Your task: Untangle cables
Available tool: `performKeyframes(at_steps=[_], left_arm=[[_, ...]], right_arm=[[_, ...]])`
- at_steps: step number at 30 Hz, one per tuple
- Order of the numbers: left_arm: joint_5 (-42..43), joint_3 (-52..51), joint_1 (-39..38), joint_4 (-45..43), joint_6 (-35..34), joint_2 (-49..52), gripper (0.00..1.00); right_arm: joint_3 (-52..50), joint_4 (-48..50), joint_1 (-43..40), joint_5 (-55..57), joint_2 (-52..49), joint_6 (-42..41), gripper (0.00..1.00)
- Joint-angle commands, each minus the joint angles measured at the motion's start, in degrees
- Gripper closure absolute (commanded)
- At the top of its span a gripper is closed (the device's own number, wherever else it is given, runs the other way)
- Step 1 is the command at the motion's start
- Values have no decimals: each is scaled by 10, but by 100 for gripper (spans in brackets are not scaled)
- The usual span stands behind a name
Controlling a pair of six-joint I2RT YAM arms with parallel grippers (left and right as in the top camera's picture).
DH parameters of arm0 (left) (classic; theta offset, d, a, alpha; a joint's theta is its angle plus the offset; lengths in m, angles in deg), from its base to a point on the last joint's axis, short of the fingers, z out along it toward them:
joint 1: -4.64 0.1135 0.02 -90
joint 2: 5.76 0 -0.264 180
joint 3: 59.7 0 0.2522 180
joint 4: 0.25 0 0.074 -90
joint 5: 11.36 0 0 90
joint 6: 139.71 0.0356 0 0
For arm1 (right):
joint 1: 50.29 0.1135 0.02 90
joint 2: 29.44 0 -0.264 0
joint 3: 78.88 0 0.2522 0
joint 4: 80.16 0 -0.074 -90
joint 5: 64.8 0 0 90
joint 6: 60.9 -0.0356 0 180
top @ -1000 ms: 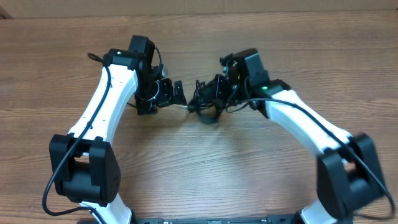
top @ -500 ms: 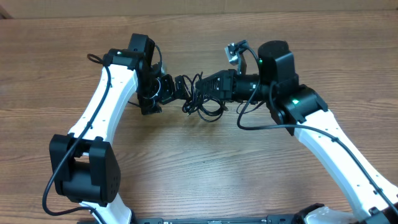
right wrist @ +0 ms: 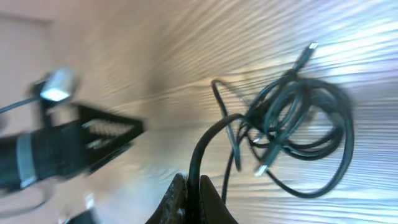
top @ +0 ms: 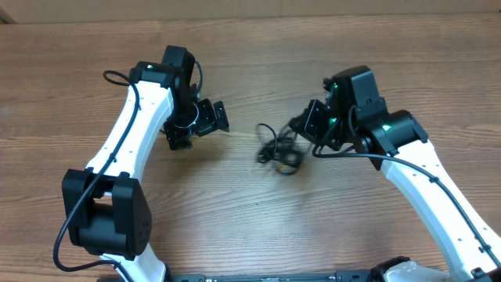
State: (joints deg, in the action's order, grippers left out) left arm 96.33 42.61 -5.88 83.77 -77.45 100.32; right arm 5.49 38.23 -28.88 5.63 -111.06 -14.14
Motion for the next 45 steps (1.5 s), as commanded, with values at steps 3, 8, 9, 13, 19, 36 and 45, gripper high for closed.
performKeyframes(at_steps=[3,8,9,13,19,36,45], left_arm=[[127,0,-8,-17,104,5,1],[129,0,-14,-24,108,5,0],[120,0,-14,-24,103,5,0],[100,0,-14,-19,81,5,0],[99,0,-14,-20,83,5,0],[48,0,-14,-14,65,5,14],[108,0,-12,-20,67,5,6]], right_arm=[[10,-9,4,-20,-36,5,96],[11,119,4,-301,-38,42,96],[11,174,3,-375,-38,26,96],[11,311,2,-478,-38,-98,96],[11,368,4,-495,-38,-122,96],[11,240,2,-371,-38,-49,96],[11,242,3,-371,-38,-49,96]])
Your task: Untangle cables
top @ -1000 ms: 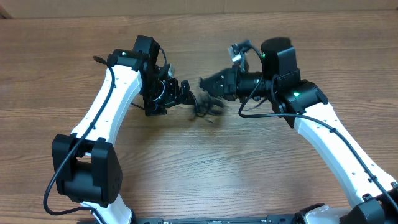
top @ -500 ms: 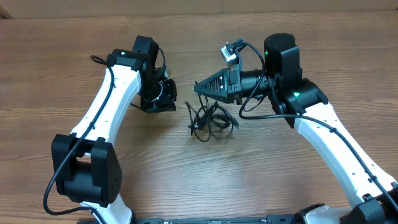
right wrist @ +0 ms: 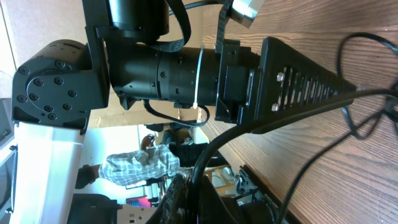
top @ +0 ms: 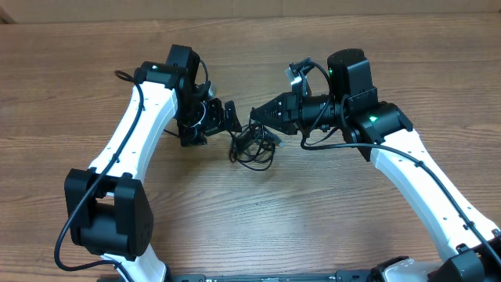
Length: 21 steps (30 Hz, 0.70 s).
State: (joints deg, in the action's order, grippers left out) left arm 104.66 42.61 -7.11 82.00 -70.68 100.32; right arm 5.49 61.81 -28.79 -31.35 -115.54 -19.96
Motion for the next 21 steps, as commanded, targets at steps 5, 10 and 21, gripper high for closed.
performKeyframes(at_steps=[5,10,21], left_arm=[[5,0,-7,-10,-37,5,18],[6,-1,-16,-21,-59,5,21],[4,-1,-19,-16,-61,5,96]], right_arm=[[11,53,12,-37,7,-20,96],[11,106,14,-66,7,-51,96],[11,105,14,-58,7,-30,96]])
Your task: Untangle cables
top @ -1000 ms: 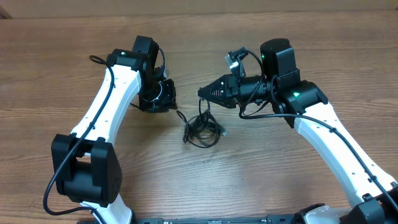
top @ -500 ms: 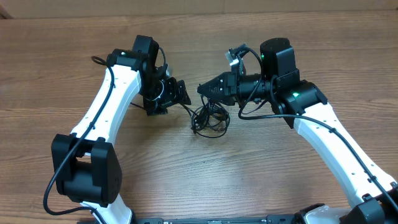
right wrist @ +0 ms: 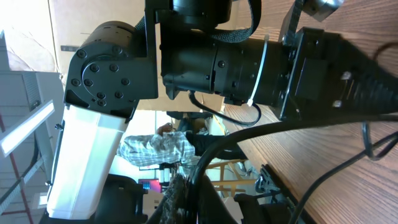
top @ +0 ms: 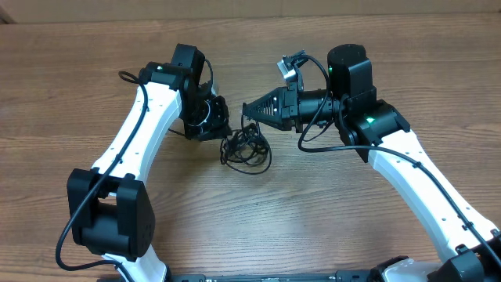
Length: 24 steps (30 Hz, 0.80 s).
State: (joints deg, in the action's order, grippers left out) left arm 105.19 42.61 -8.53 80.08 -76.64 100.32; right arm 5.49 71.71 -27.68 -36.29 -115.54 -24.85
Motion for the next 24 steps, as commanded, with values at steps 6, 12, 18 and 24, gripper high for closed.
performKeyframes(at_steps=[6,12,18,24], left_arm=[[-1,3,0,45,24,5,96],[-6,50,42,107,42,-9,96],[-6,136,64,153,58,-36,96],[-7,220,64,152,94,-101,96]], right_arm=[[11,-165,1,186,7,123,96],[11,-325,1,416,7,125,96],[11,-357,2,489,7,127,92],[11,-353,2,488,7,138,55]])
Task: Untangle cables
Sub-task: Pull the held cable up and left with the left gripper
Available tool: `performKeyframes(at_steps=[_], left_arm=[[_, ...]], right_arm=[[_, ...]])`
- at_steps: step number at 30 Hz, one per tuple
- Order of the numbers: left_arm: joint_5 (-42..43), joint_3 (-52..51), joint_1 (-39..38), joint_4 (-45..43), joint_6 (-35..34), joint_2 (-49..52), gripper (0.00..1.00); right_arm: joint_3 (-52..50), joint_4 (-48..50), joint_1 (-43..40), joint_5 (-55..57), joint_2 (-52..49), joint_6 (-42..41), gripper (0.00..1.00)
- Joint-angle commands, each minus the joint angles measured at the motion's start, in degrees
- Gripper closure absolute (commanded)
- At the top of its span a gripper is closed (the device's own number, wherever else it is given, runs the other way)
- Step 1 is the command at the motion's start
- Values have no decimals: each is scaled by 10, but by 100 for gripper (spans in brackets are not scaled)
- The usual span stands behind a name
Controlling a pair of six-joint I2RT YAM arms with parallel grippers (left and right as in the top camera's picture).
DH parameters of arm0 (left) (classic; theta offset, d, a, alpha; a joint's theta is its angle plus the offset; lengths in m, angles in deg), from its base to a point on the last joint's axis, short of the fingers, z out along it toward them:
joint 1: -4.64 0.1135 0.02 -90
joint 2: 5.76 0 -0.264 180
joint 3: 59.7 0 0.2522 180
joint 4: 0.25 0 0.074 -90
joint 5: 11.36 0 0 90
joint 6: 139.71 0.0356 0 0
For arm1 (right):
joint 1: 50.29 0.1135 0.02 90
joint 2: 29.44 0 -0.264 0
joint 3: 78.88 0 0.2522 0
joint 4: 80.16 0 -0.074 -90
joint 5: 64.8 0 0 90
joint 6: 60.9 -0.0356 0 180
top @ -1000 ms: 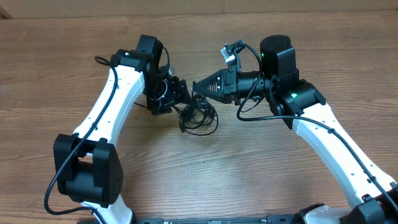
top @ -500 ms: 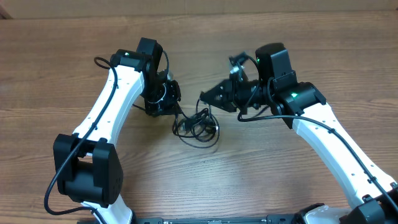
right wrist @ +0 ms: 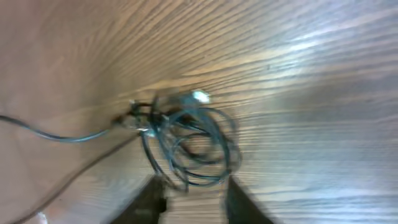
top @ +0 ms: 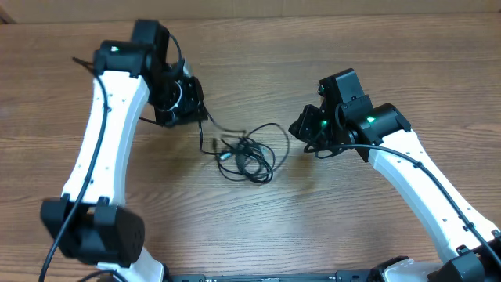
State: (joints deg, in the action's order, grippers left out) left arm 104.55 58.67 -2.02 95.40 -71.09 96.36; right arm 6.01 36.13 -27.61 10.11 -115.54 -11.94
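Observation:
A tangle of thin black cables (top: 247, 155) lies on the wooden table between the arms; the blurred right wrist view shows the tangle (right wrist: 189, 146) just ahead of the fingers. One strand (top: 220, 128) runs from the bundle up to my left gripper (top: 196, 110), which appears shut on it. The same strand (right wrist: 56, 137) stretches off to the left. My right gripper (top: 302, 130) is to the right of the bundle, near the table. The right gripper (right wrist: 196, 202) is open, fingers apart, nothing between them.
The wooden table (top: 352, 47) carries nothing else. Both white arms reach in from the near edge, left arm (top: 98, 149) and right arm (top: 423, 188).
My right gripper has let go of the cable and now sits open further right and lower. My left gripper is up and to the left, with a strand drawn out of the bundle.
At first my right gripper was shut on a cable from the bundle and the left gripper stood apart. Then both grippers were close together over the bundle. Now the left holds a strand and the right is open and apart.

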Motion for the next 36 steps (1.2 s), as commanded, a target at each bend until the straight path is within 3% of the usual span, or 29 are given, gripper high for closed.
performKeyframes(at_steps=[1,4,7,10,12,19,22,24,28,30,32,36], left_arm=[[-6,69,-1,-5,40,-72,96],[-34,85,-1,-30,26,-111,96],[-90,87,-1,-54,-44,-150,96],[-93,87,-1,-65,-80,-172,95],[-44,87,-1,-91,-84,-181,96],[258,87,-1,-387,-81,-199,96],[275,87,-1,-490,-114,-202,96],[233,87,-1,-467,-114,-202,96],[-49,87,-3,-231,-106,-192,96],[-94,87,-5,-179,-101,-182,96],[-47,87,-5,-193,-70,-179,96],[184,89,-4,-357,-43,-193,96]], right_arm=[[5,2,1,24,7,9,46],[5,-1,1,24,7,9,18],[5,-3,1,24,7,9,0],[5,-3,1,24,7,9,0],[5,-3,1,24,7,9,0],[5,-11,1,19,7,10,0],[5,-20,1,17,7,32,0],[5,-24,1,18,7,39,0],[5,-24,1,18,7,39,0],[5,-22,1,18,7,38,0],[5,-16,1,17,7,38,0],[5,-30,1,13,7,38,0]])
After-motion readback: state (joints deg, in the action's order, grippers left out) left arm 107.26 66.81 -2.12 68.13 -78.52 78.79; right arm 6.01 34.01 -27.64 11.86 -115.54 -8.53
